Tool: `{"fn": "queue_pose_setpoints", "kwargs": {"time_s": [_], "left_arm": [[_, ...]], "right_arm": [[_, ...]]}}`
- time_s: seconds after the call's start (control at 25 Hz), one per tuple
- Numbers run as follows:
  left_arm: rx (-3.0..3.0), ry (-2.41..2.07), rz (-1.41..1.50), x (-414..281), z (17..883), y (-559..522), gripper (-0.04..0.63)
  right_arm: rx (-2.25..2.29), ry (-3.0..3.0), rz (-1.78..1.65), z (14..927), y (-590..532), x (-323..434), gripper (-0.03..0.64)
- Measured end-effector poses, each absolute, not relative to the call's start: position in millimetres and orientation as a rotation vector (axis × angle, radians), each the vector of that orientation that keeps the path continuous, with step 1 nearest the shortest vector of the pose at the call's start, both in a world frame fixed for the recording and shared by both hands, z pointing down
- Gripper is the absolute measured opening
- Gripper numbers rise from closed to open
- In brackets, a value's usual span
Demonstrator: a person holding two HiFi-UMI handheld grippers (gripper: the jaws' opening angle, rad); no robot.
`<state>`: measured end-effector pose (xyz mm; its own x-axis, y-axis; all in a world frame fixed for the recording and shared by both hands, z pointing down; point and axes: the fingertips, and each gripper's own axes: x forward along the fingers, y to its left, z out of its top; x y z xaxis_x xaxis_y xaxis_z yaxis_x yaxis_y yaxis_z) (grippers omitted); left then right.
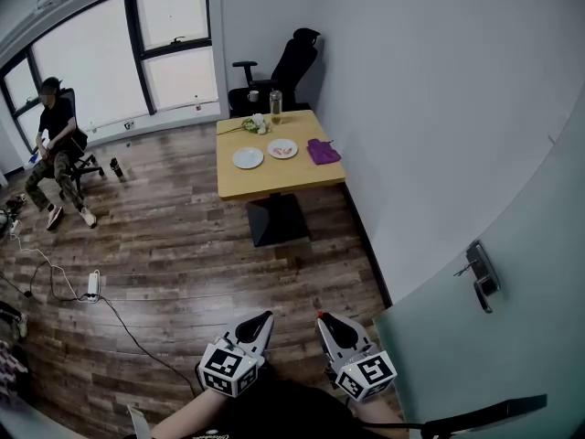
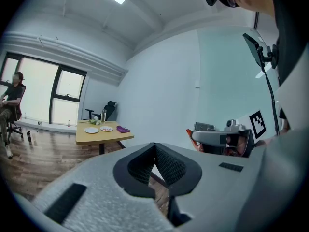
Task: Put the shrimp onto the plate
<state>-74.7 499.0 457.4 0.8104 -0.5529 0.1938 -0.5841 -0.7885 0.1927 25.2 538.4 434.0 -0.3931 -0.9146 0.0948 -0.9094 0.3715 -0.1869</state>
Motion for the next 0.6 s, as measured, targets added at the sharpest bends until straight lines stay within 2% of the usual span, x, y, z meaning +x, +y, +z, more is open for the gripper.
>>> {"fn": "queue_pose_setpoints", "kwargs": {"time_s": [0.6], "left_arm": [[2.777, -0.894, 0.14, -75, 450, 370, 0.002]], "right_arm": [[-1.733, 2.587, -0.291, 428, 418, 23, 0.047]]}}
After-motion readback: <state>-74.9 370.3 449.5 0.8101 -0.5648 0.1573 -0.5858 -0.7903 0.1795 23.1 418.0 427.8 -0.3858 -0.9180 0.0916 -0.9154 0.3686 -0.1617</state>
